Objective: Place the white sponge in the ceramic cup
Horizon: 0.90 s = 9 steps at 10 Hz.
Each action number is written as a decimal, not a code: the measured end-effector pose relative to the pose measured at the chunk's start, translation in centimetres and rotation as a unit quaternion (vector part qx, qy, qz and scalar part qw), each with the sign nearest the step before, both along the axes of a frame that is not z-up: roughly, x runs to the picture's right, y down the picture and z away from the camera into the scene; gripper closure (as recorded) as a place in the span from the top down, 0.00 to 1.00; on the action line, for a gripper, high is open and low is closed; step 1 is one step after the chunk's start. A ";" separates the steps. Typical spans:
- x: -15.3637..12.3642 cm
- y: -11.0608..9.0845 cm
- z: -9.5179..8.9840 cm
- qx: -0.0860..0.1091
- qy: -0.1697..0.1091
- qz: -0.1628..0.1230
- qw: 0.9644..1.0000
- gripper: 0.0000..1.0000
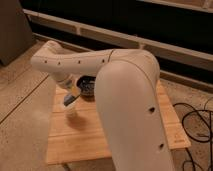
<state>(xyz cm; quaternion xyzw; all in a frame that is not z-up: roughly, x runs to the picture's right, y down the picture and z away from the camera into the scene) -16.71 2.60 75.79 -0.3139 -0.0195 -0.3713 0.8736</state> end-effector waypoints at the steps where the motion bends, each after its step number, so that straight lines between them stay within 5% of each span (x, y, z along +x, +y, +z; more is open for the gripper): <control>1: -0.3 0.3 0.6 -0.008 0.002 -0.005 1.000 0.00; 9: -1.3 0.2 2.1 -0.022 0.009 -0.020 1.000 0.00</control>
